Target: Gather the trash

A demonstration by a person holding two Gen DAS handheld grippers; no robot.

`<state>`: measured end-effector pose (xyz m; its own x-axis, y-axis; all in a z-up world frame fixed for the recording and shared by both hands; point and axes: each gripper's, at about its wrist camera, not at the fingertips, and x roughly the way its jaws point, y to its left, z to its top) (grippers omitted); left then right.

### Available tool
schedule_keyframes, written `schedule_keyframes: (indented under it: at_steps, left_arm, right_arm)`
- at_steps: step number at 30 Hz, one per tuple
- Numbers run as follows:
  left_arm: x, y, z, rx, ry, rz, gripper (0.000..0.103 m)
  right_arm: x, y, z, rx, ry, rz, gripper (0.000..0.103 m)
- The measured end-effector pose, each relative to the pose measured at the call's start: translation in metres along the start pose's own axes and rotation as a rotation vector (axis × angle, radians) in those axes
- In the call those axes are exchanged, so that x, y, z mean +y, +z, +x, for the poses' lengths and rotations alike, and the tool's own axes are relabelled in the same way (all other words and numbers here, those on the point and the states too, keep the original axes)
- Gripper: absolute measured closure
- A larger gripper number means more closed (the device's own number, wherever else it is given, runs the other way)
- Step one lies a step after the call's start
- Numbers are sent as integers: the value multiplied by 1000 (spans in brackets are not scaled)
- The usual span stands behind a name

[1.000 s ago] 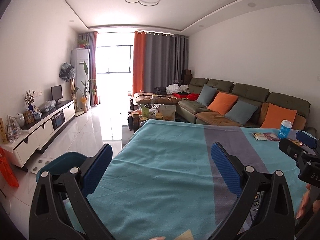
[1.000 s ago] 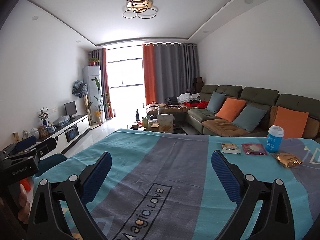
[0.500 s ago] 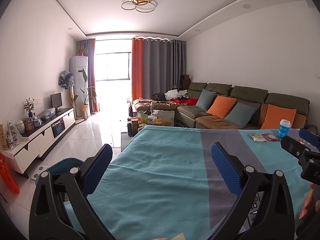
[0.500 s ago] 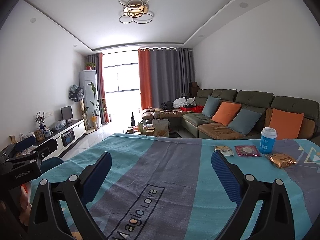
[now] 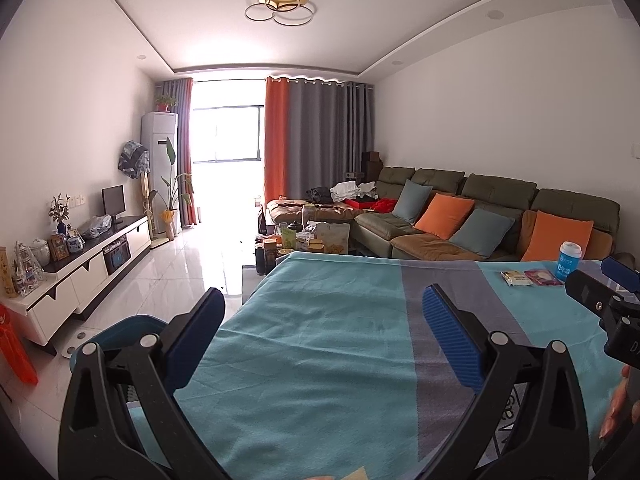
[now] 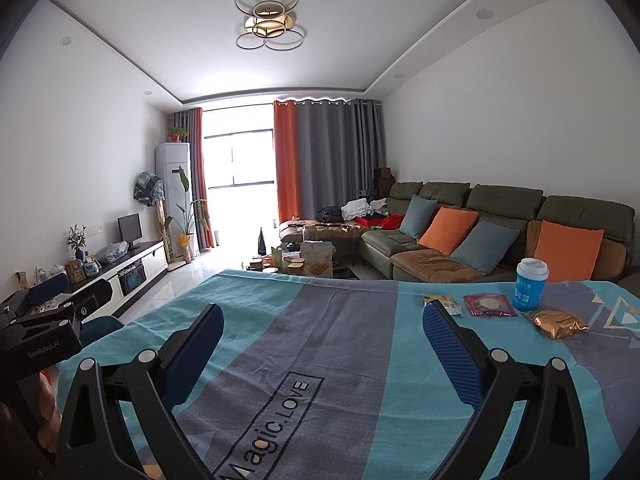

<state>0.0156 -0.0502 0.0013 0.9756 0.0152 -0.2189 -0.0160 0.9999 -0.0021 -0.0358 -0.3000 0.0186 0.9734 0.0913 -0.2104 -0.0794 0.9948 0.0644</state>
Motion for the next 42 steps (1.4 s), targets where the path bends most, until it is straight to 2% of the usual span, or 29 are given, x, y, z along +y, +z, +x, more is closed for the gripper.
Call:
schedule_keyframes:
  at_steps: [42]
  left_arm:
    - [-3, 1, 3, -2, 3, 3, 6]
  right_arm:
    - [-3, 1, -4, -6, -12, 6, 7]
